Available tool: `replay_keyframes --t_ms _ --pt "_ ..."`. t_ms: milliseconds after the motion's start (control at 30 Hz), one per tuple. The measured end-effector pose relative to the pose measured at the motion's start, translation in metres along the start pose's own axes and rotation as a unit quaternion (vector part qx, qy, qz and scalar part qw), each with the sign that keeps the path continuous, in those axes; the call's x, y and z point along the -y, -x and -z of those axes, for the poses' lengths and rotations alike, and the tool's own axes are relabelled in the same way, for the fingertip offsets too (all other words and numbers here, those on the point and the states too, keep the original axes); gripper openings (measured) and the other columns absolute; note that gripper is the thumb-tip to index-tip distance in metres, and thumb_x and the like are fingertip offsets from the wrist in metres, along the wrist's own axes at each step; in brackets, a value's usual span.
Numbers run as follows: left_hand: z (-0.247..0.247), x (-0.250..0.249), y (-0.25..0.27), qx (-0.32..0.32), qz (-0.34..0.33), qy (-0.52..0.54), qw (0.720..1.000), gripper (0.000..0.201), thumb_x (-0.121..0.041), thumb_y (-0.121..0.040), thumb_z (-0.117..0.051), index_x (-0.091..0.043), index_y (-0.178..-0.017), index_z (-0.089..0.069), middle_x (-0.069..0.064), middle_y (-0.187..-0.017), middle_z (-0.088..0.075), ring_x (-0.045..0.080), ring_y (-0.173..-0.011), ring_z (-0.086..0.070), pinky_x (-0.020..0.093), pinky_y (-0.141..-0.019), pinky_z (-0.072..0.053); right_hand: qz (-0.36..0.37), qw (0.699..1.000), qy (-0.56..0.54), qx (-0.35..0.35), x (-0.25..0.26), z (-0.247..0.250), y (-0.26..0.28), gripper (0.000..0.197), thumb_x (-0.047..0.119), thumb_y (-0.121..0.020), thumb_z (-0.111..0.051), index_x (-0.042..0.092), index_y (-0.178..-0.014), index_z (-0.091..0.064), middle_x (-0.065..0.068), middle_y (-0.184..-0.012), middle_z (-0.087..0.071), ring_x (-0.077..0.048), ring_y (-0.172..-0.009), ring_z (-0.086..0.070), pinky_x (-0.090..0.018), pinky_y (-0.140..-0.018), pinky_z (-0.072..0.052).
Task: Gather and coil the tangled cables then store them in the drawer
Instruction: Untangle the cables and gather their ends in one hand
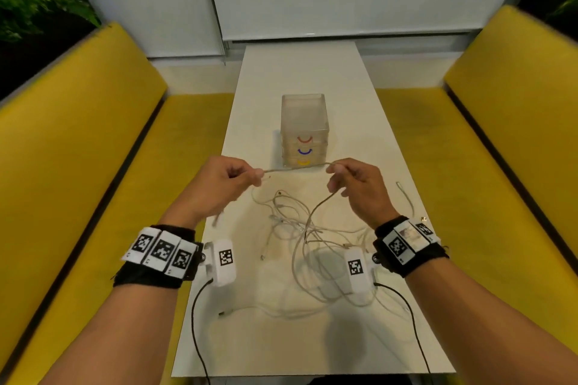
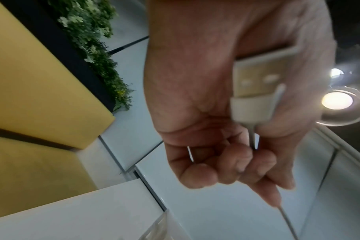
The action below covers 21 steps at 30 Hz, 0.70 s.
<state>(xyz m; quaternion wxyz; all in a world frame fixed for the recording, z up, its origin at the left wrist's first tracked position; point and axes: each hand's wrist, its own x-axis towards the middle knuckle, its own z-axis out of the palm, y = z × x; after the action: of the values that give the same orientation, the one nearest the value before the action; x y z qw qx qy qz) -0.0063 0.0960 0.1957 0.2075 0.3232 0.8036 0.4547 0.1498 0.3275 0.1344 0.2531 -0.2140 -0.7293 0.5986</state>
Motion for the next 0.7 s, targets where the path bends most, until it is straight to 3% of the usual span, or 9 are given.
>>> replay_keyframes --t_ms 67,133,200,267,400,467,567,700 --pt "0.008 -0.002 -0.002 -0.041 -0.014 0.041 0.998 0.017 -0.034 -0.094 -0.070 -0.025 -0.085 -0.081 0.002 -0.062 -0.057 0.015 -0.058 -0.048 0.035 -0.062 -0.043 -0.027 0.999 -0.007 -0.020 -0.006 0.004 0.002 0.020 0.009 -0.100 -0.054 -0.001 -0.094 -0.071 -0.014 -0.069 -0.067 -0.016 -0.060 -0.061 -0.015 -0.053 -0.045" --pt "0.015 -0.006 -0.003 -0.079 -0.042 0.145 0.985 0.016 -0.016 -0.098 -0.066 -0.022 -0.093 -0.080 0.000 -0.063 -0.061 0.014 -0.058 -0.051 0.032 -0.061 -0.046 -0.061 0.997 -0.015 -0.038 -0.012 0.006 0.003 0.020 0.011 -0.099 -0.055 0.000 -0.094 -0.071 -0.014 -0.071 -0.068 -0.019 -0.063 -0.062 -0.020 -0.053 -0.044" --pt "0.017 -0.015 -0.003 -0.065 -0.069 0.281 0.955 0.015 -0.010 -0.097 -0.066 -0.017 -0.100 -0.078 0.002 -0.072 -0.066 0.016 -0.064 -0.058 0.030 -0.062 -0.049 -0.086 0.996 -0.006 -0.031 -0.016 0.004 0.006 0.019 0.014 -0.098 -0.058 0.002 -0.092 -0.072 -0.016 -0.074 -0.070 -0.019 -0.066 -0.064 -0.026 -0.054 -0.043" --pt "0.014 -0.027 -0.002 -0.030 -0.103 0.360 0.927 0.016 -0.016 -0.089 -0.075 -0.013 -0.104 -0.077 0.005 -0.083 -0.072 0.019 -0.075 -0.066 0.028 -0.064 -0.052 -0.087 0.996 0.018 -0.005 -0.022 -0.005 0.006 0.017 0.012 -0.096 -0.060 0.004 -0.088 -0.073 -0.016 -0.078 -0.073 -0.016 -0.068 -0.065 -0.021 -0.053 -0.045" --pt "-0.002 -0.057 -0.006 -0.017 -0.169 0.388 0.906 0.026 0.002 -0.089 -0.061 -0.011 -0.109 -0.073 0.007 -0.092 -0.077 0.022 -0.091 -0.072 0.028 -0.067 -0.055 -0.068 0.984 0.131 0.100 -0.038 -0.028 0.009 0.018 0.010 -0.092 -0.063 0.018 -0.079 -0.073 0.006 -0.073 -0.070 -0.006 -0.068 -0.062 -0.017 -0.062 -0.045" --pt "-0.005 -0.071 -0.007 -0.040 -0.189 0.415 0.889 0.022 -0.002 -0.094 -0.057 -0.013 -0.102 -0.075 0.005 -0.089 -0.077 0.022 -0.091 -0.073 0.027 -0.066 -0.054 -0.073 0.965 0.194 0.159 -0.048 -0.039 0.015 0.016 0.012 -0.092 -0.064 0.021 -0.082 -0.073 0.011 -0.078 -0.069 -0.001 -0.072 -0.061 -0.018 -0.069 -0.044" --pt "0.003 -0.082 -0.009 -0.073 -0.202 0.471 0.855 0.023 -0.010 -0.103 -0.050 -0.016 -0.103 -0.072 0.000 -0.084 -0.074 0.017 -0.088 -0.069 0.026 -0.066 -0.051 -0.095 0.938 0.241 0.229 -0.067 -0.052 0.028 0.013 0.020 -0.094 -0.063 0.016 -0.091 -0.076 0.003 -0.089 -0.072 -0.010 -0.081 -0.062 -0.023 -0.074 -0.046" --pt "0.008 -0.081 -0.012 -0.114 -0.183 0.456 0.863 0.016 -0.022 -0.099 -0.060 -0.013 -0.104 -0.071 0.001 -0.091 -0.067 0.013 -0.085 -0.061 0.026 -0.065 -0.050 -0.124 0.945 0.199 0.229 -0.073 -0.066 0.038 0.015 0.021 -0.094 -0.061 0.024 -0.085 -0.073 0.000 -0.085 -0.072 -0.012 -0.076 -0.063 -0.038 -0.080 -0.056"
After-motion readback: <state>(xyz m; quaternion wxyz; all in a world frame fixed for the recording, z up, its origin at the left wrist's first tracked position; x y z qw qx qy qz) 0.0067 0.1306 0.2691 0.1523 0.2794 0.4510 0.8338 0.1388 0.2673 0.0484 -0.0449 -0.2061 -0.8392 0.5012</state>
